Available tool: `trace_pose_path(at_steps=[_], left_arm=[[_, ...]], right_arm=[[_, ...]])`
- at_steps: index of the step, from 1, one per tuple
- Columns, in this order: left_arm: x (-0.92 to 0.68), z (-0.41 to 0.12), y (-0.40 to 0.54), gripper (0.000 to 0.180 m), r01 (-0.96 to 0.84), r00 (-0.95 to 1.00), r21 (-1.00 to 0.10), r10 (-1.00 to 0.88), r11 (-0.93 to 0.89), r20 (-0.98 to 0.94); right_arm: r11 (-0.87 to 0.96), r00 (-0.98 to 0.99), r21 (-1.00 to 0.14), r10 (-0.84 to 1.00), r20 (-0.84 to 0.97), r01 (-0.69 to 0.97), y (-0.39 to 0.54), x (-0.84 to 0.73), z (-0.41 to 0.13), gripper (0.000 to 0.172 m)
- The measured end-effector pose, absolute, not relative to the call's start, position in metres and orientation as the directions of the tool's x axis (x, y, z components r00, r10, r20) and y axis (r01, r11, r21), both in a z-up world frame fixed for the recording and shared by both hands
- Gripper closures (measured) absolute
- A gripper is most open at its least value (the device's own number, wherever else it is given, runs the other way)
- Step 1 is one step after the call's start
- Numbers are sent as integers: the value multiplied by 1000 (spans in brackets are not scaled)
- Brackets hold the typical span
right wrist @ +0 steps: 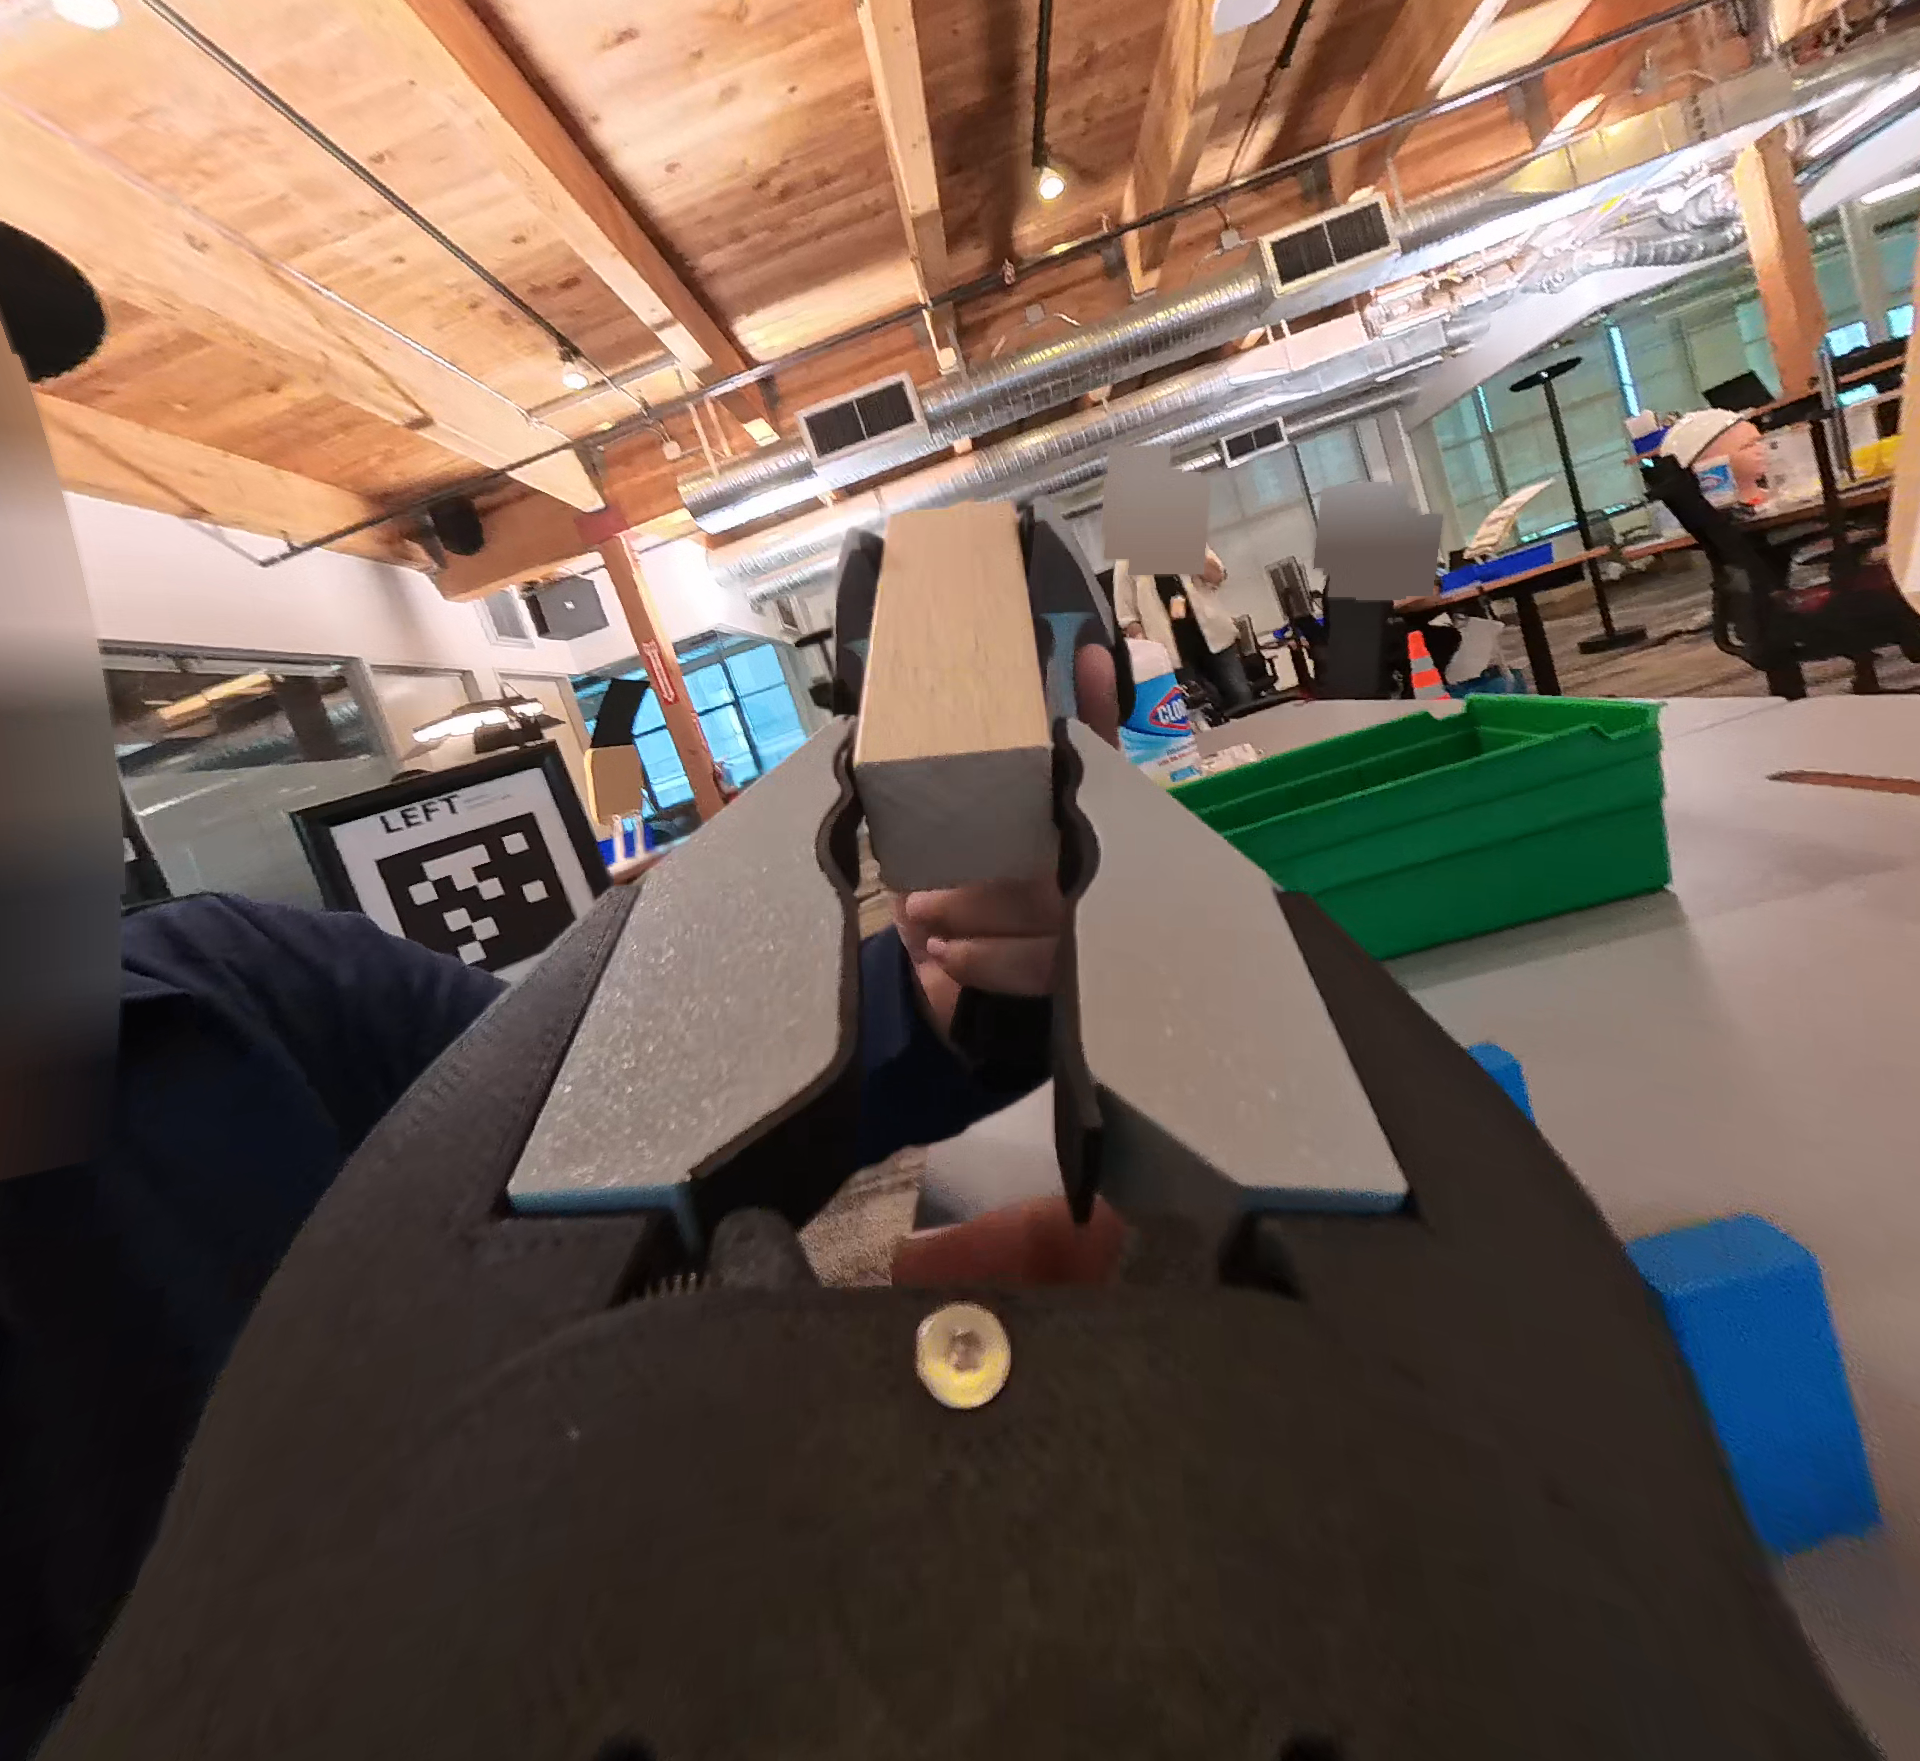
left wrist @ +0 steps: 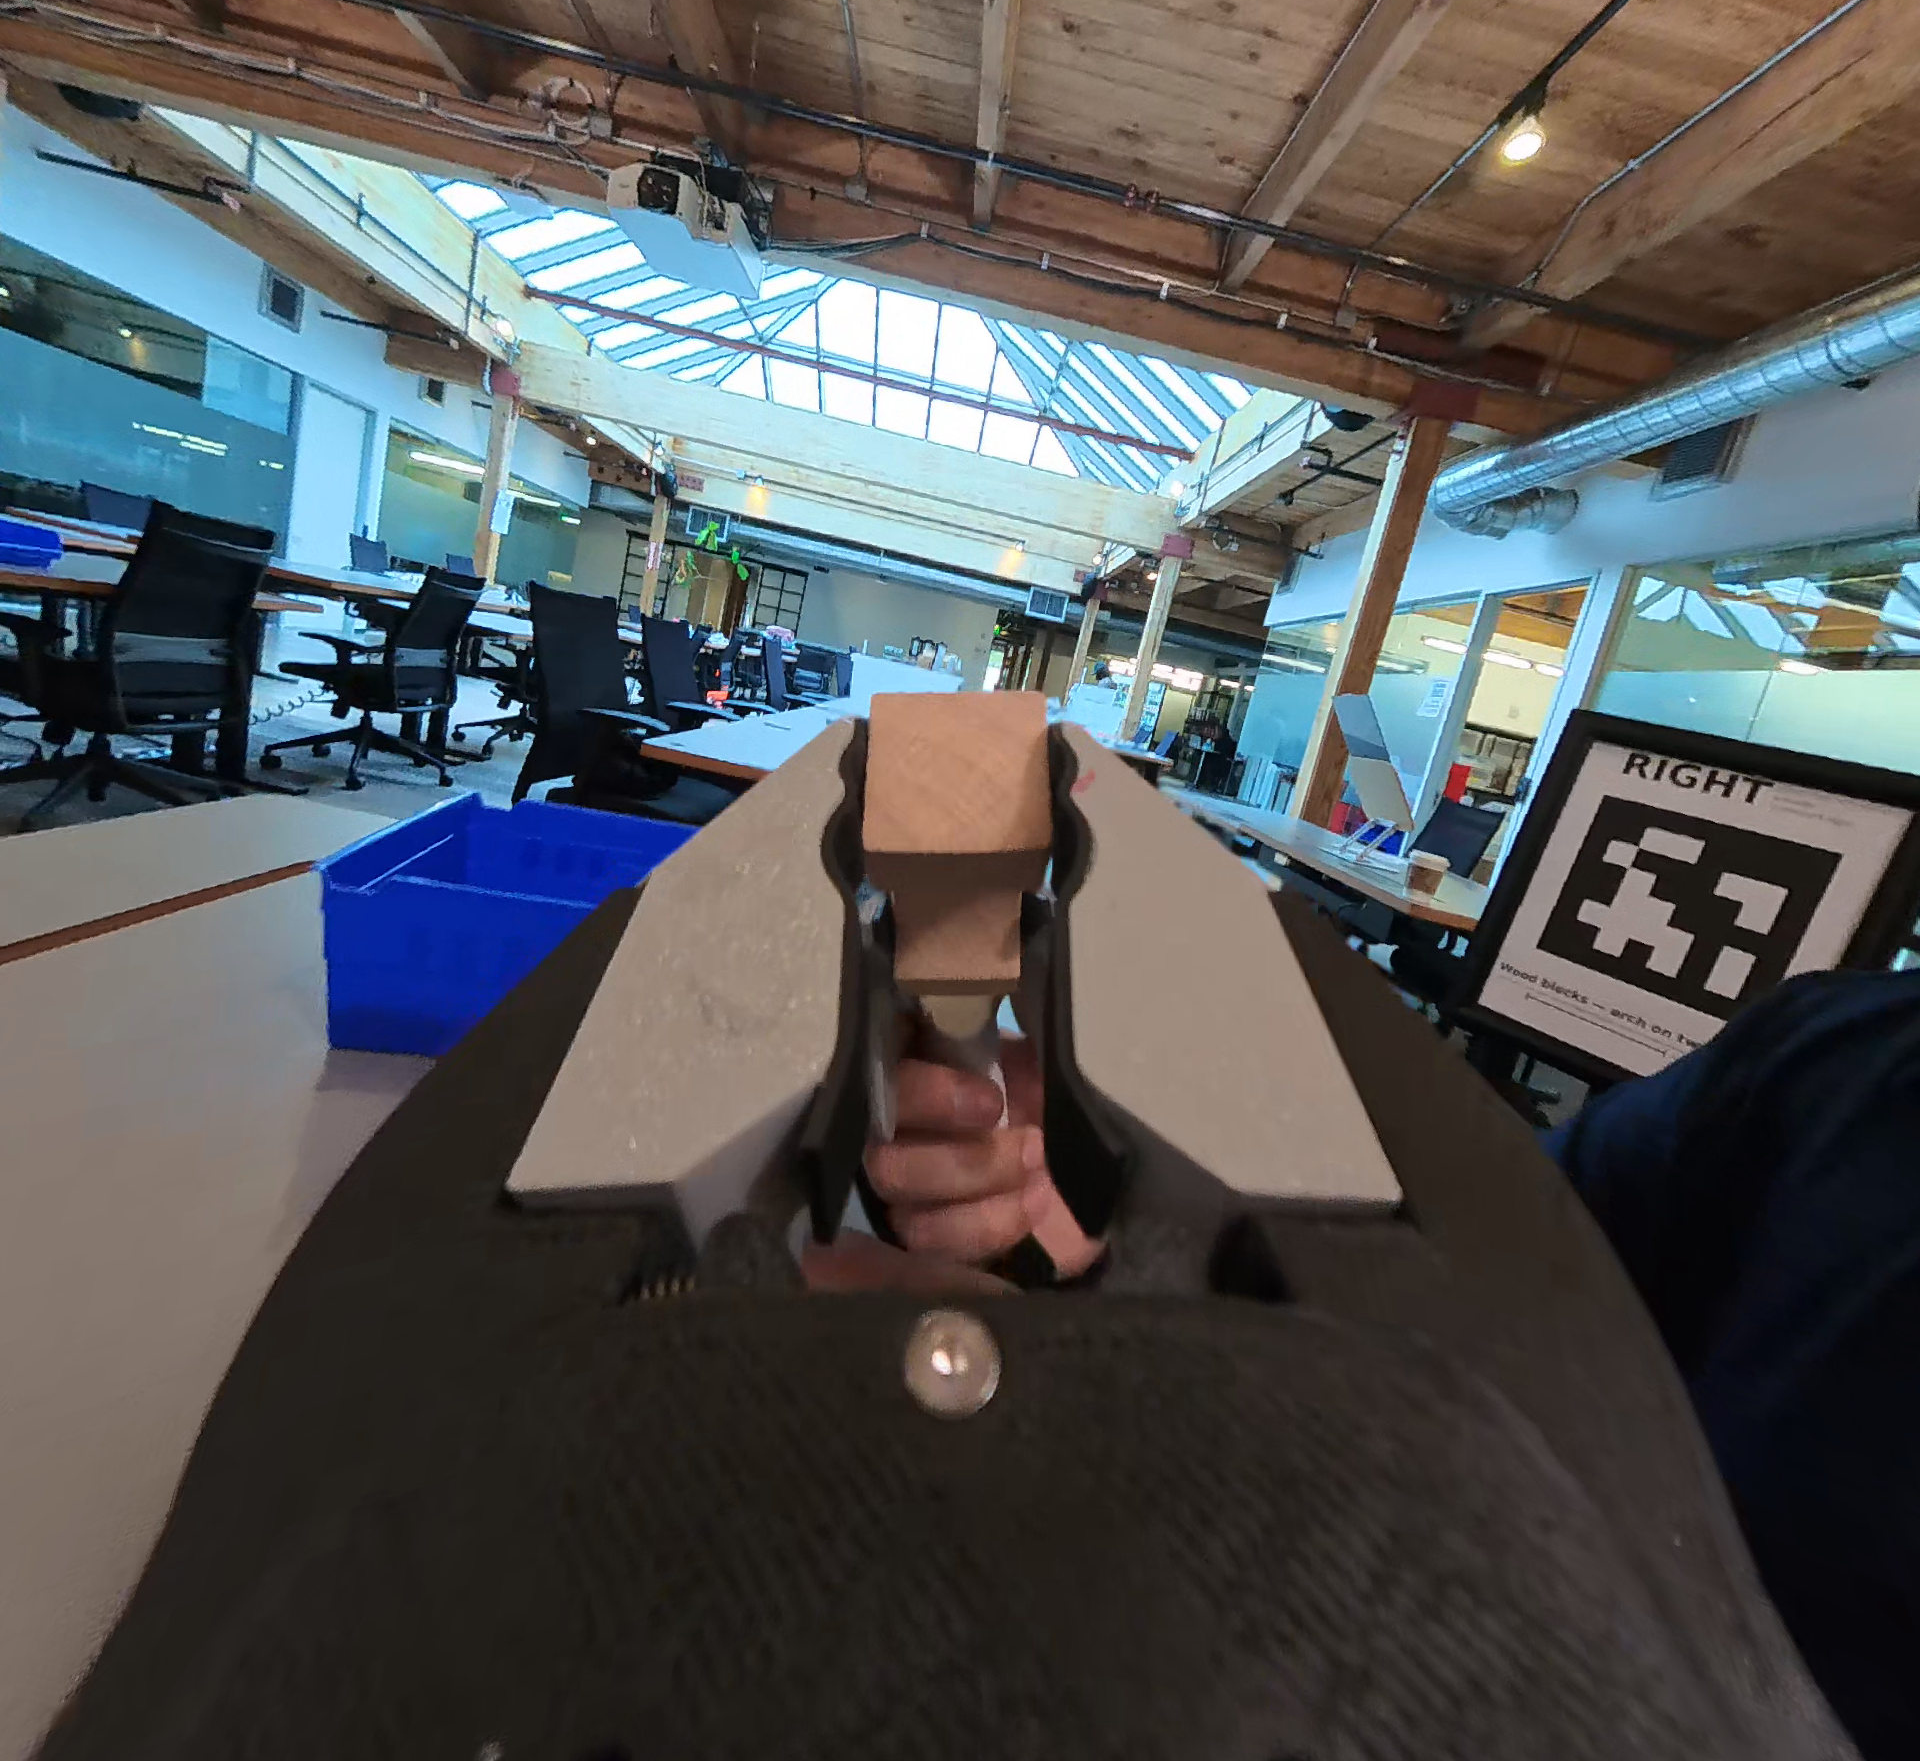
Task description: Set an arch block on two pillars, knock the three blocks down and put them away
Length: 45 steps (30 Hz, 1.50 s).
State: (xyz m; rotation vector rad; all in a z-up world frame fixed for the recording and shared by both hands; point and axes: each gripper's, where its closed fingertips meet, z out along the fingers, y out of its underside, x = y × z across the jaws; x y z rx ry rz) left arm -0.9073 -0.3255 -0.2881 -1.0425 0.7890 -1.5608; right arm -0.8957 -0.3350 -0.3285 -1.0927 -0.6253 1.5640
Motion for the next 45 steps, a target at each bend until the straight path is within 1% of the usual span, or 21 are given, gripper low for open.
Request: trace_pose_path(at_steps=[4, 7, 12, 17, 19, 24, 27, 30, 38, 41, 42, 45], left_arm=[[-916, -307, -321, 149, 331, -54, -913, -970, -240, 235], [-924, -320, -318, 149, 272, -69, -924, -963, -269, 260], [-936, -341, -305, 149, 198, -12, -945, -964, -261, 264], [-944, -364, -297, 145, 99, 27, -969, -973, -225, 229], [-946, -371, -296, 147, 64, 33, -975, -976, -211, 214], [-949, -385, -288, 148, -26, 47, -985, -985, -169, 167], [-950, -391, -279, 148, -60, 60, -988, -988, -143, 139], [-948, -397, -268, 147, -84, 79, -988, -989, -132, 125], [-943, -408, -256, 147, -77, 94, -988, -987, -134, 127], [-944, -412, -254, 142, -75, 115, -987, -984, -142, 133], [-945, -413, -252, 138, -72, 119, -986, -983, -150, 141], [-949, -413, -251, 134, -60, 113, -983, -980, -174, 166]], right_arm=[[-240, 84, -899, 954, -289, -368, -328, -905, -344, 140], [-226, 104, -928, 958, -267, -296, -325, -911, -351, 141], [-261, 108, -942, 952, -288, -210, -311, -921, -362, 141], [-289, 104, -946, 947, -305, -145, -304, -928, -377, 141], [-289, 106, -950, 948, -301, -117, -301, -930, -382, 141], [-253, 74, -968, 965, -252, -2, -292, -932, -392, 141], [-204, 56, -976, 978, -200, 80, -284, -933, -398, 141], [-189, 45, -973, 982, -185, 132, -273, -931, -404, 141], [-163, 66, -982, 985, -157, 92, -260, -924, -410, 141], [-187, 57, -981, 981, -184, 59, -258, -924, -408, 141], [-190, 59, -981, 981, -187, 50, -256, -925, -407, 141], [-179, 74, -983, 982, -176, 38, -253, -928, -403, 141]])
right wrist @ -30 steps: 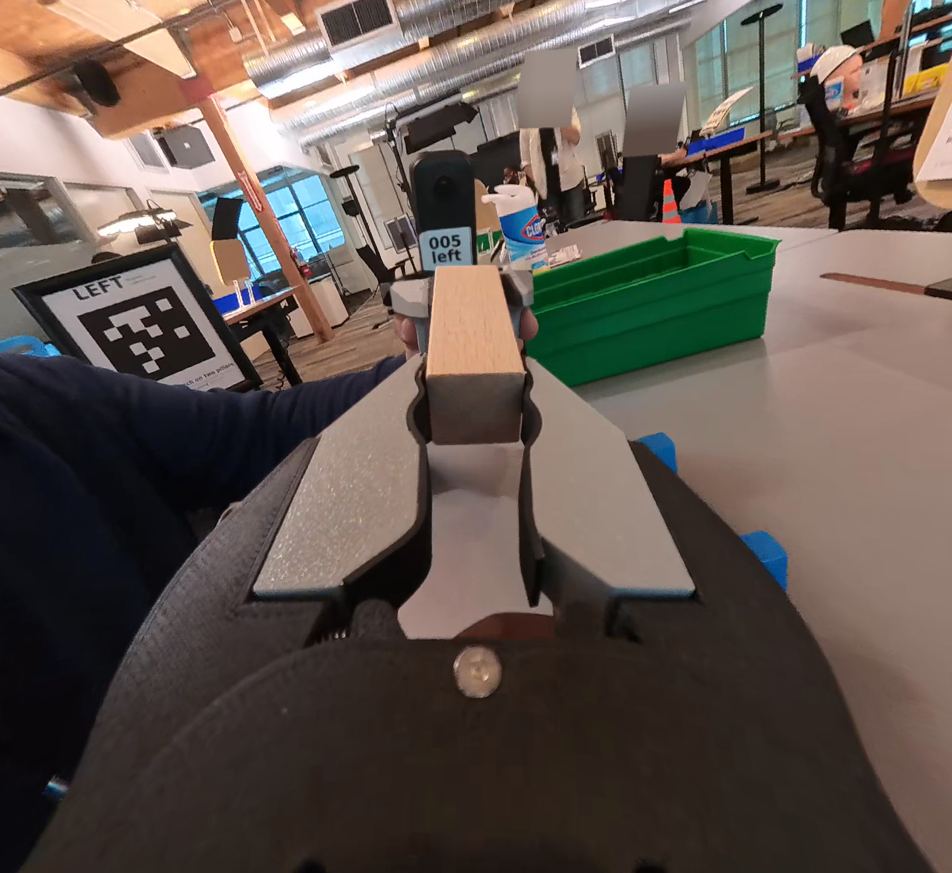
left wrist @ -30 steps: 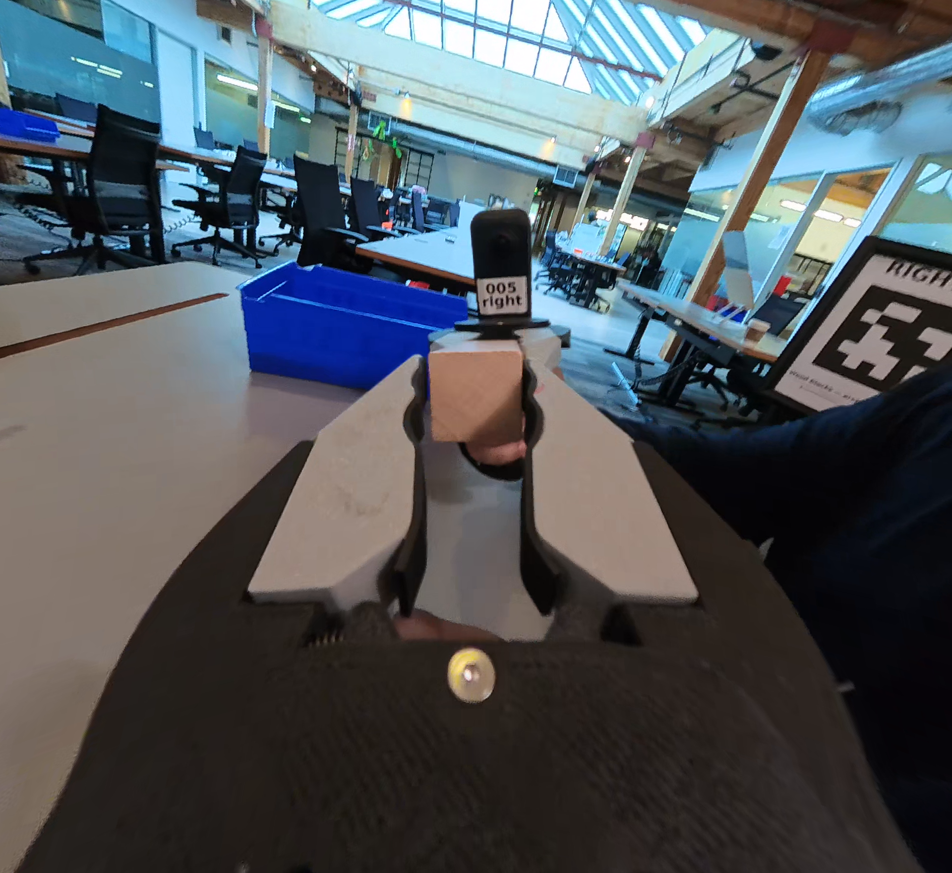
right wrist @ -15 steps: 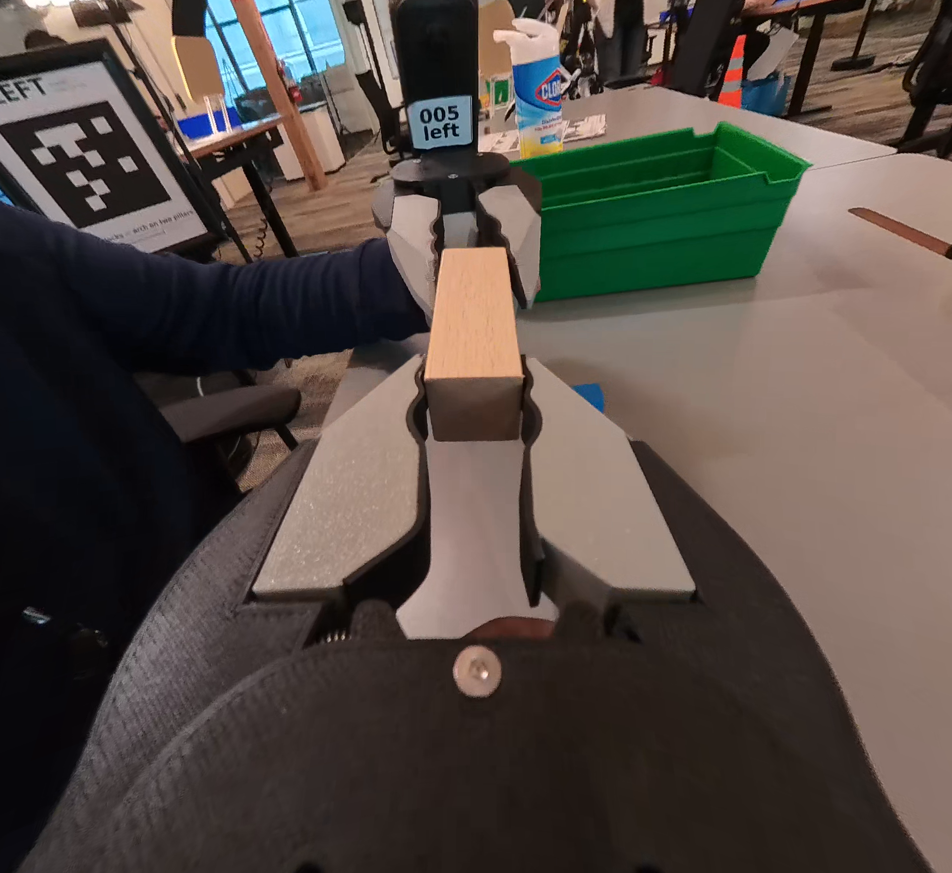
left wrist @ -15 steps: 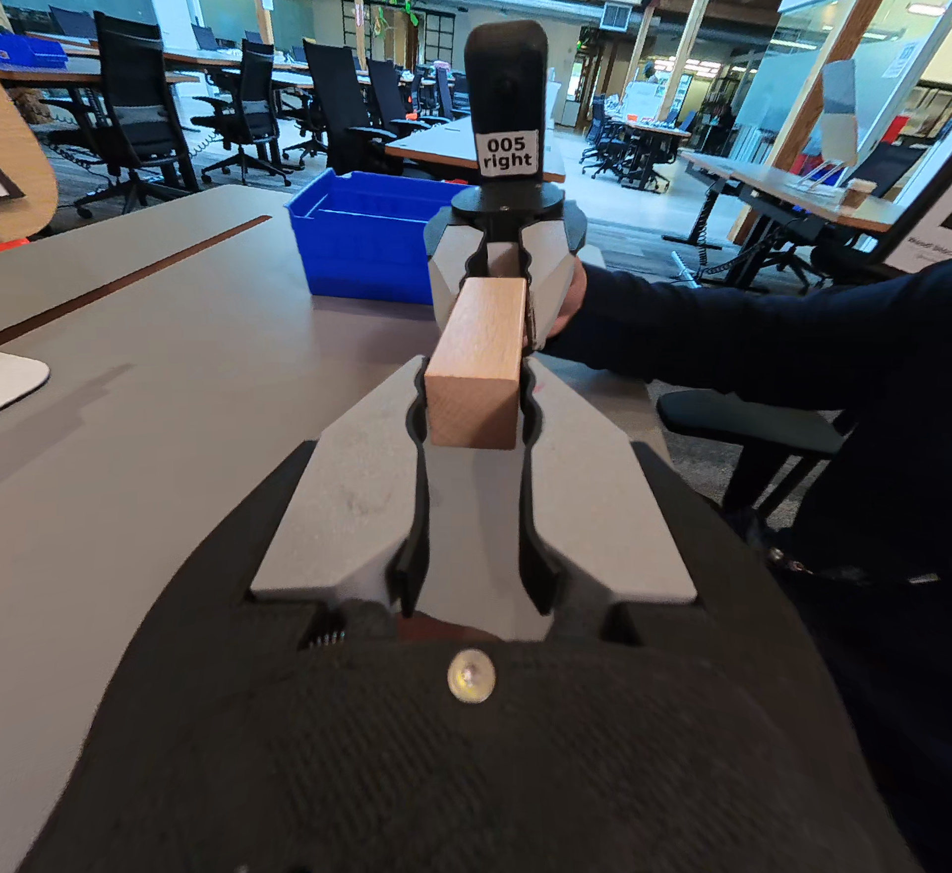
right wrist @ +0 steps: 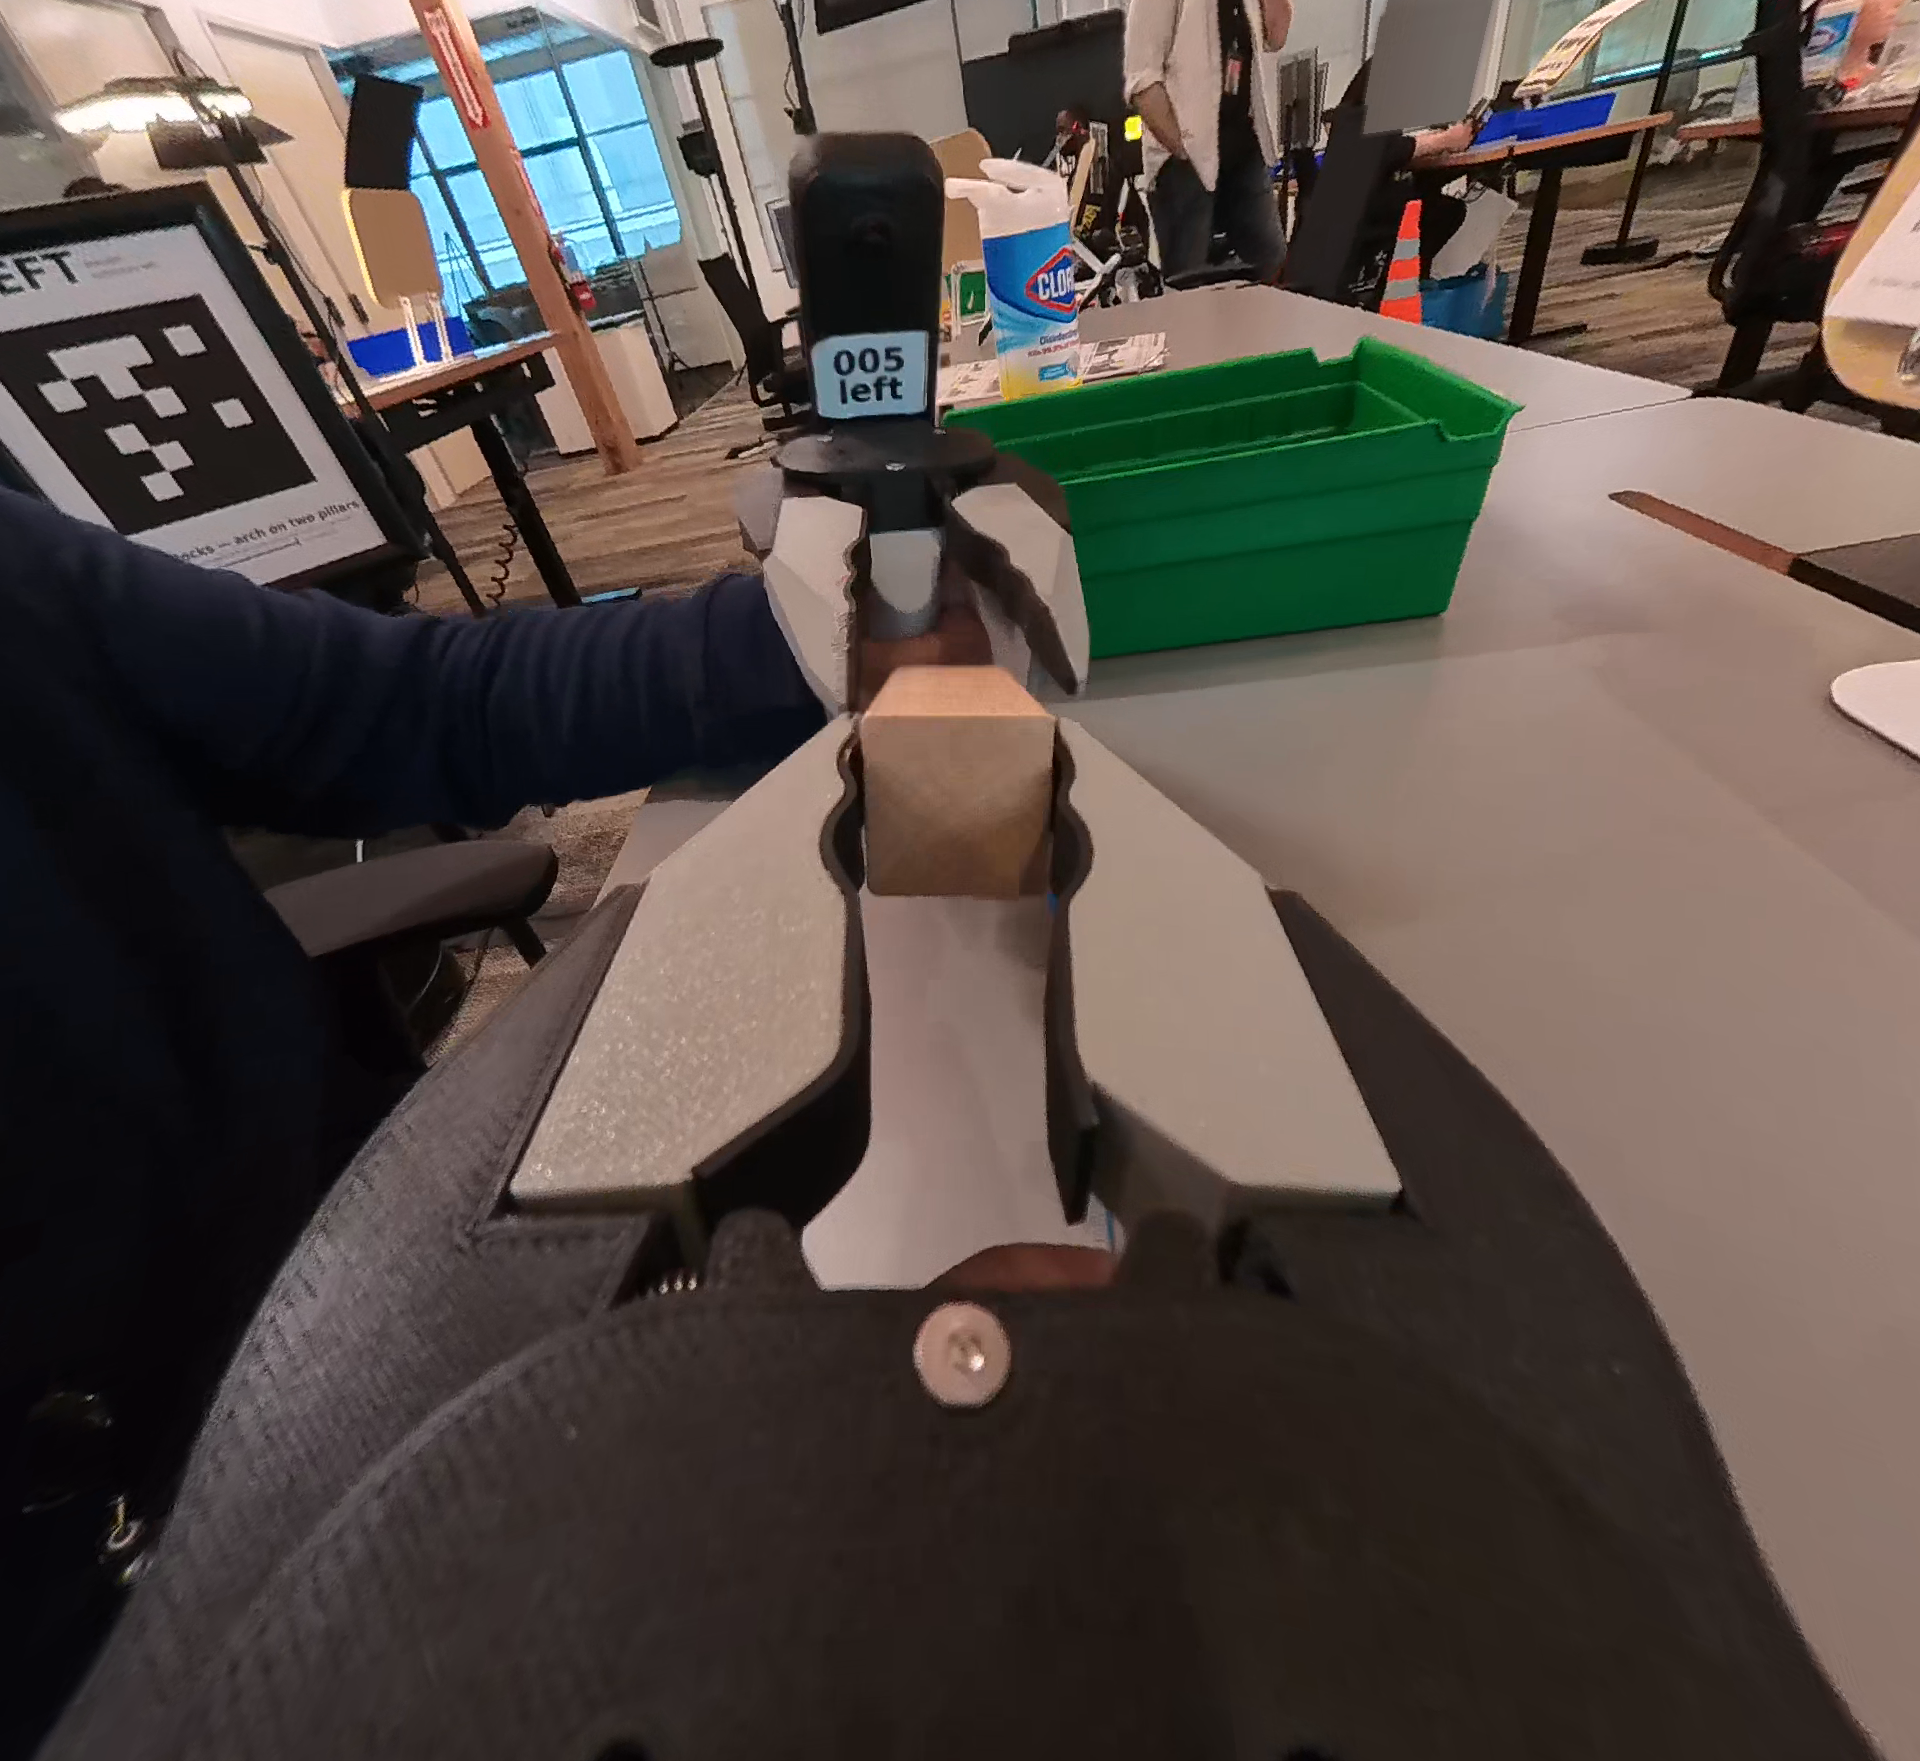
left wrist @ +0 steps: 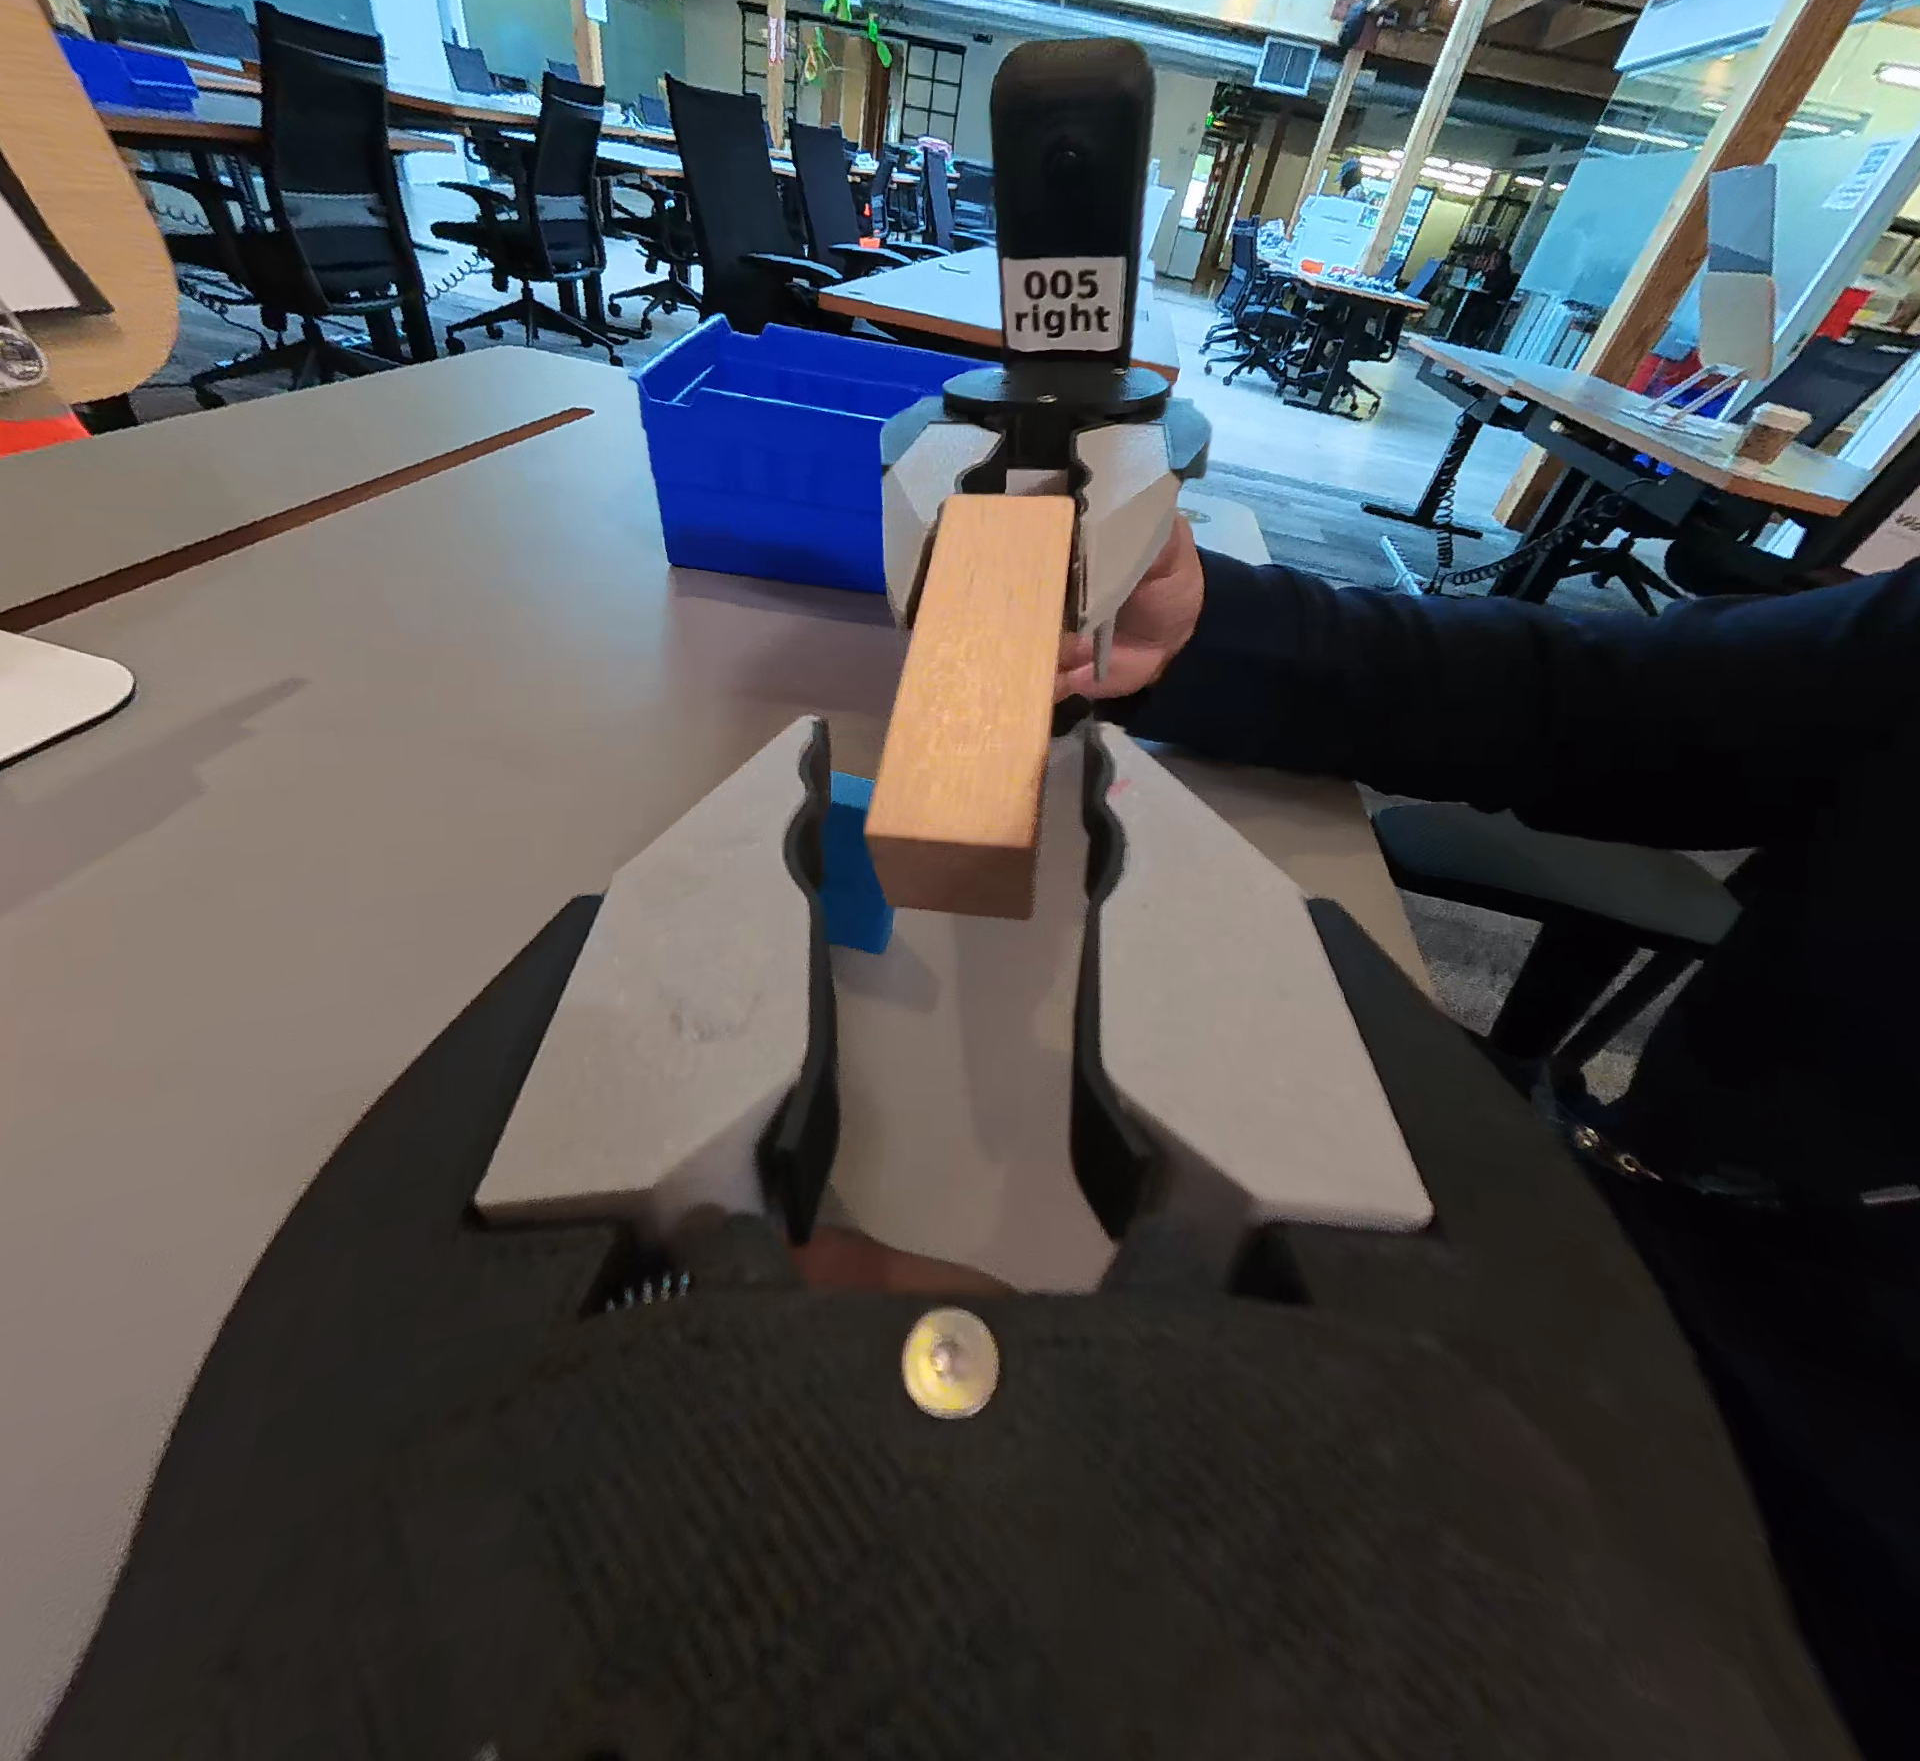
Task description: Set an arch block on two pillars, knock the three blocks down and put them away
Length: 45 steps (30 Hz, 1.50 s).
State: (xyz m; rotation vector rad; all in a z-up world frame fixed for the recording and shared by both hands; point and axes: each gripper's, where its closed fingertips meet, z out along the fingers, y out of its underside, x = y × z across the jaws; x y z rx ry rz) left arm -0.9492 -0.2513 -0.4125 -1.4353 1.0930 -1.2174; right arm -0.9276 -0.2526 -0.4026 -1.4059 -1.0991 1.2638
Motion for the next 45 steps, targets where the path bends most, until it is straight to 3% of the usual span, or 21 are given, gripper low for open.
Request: trace_pose_path(at_steps=[12, 21, 34, 37, 45], left_arm=[[-982, -380, -248, 126, 109, 100, -970, -968, -219, 230], [-988, -384, -236, 126, 111, 162, -965, -954, -237, 252], [-992, -403, -223, 143, 39, 236, -964, -935, -264, 265], [-989, -404, -226, 157, 33, 222, -966, -941, -255, 255], [-989, -407, -224, 153, 18, 235, -964, -936, -264, 261]], right_arm=[[-166, 128, -986, 979, -161, 31, -236, -931, -396, 141], [-153, 146, -987, 979, -144, 54, -229, -936, -407, 141], [-109, 124, -994, 986, -111, -28, -237, -938, -386, 141], [-104, 120, -993, 987, -109, -47, -240, -938, -384, 141], [-98, 136, -994, 985, -105, -57, -239, -938, -380, 141]])
